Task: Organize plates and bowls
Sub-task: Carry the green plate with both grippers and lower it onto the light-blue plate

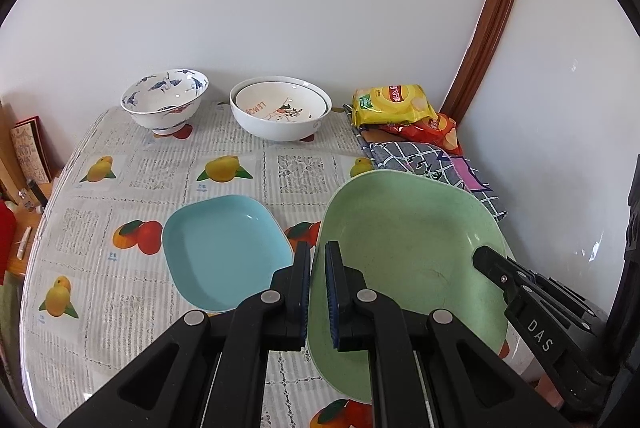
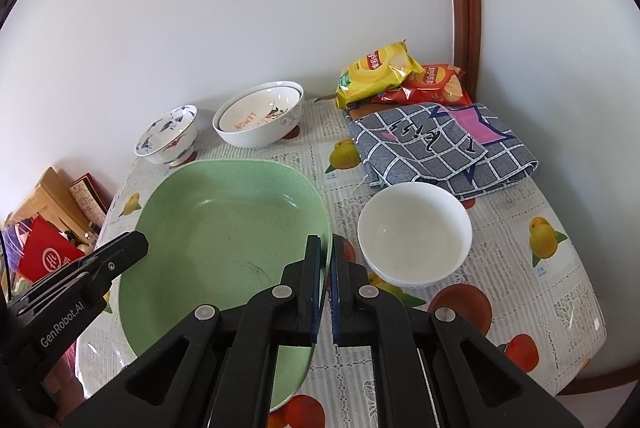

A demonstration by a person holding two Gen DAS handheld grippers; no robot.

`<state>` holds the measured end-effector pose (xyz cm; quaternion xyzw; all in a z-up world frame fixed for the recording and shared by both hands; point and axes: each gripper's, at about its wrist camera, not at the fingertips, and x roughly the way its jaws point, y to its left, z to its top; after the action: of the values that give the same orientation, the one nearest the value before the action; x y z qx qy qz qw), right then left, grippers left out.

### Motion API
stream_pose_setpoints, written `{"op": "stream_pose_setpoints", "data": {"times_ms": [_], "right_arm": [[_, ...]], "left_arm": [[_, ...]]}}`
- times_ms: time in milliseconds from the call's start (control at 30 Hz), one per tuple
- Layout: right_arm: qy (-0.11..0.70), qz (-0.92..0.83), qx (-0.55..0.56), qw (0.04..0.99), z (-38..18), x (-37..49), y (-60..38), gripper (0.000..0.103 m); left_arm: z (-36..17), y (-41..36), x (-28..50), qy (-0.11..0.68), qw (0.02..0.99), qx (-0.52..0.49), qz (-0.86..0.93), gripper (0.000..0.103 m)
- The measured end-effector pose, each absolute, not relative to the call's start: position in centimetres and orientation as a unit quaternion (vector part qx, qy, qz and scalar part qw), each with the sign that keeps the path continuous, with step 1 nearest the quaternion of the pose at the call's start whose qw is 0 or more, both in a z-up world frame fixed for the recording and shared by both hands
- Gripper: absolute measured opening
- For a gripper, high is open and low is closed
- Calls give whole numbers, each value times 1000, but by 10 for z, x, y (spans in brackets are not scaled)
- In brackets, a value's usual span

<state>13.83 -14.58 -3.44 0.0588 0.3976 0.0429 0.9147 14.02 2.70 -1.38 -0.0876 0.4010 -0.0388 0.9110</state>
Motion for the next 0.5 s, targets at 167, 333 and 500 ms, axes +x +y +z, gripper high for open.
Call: {"op": "stream_pose_setpoints", "data": {"times_ms": [167, 333, 500], "right_arm": [[402, 39, 63, 912, -43, 143, -144, 3], [406, 43, 63, 911, -47, 147, -141, 3], [410, 51, 63, 908, -51, 156, -134, 3]], "left_arm": [[-26, 30, 145, 411, 906, -94, -33, 8], [-34, 36, 150, 418, 902, -104, -30, 8], [-37, 44, 153, 422, 900, -111, -26, 8]]}}
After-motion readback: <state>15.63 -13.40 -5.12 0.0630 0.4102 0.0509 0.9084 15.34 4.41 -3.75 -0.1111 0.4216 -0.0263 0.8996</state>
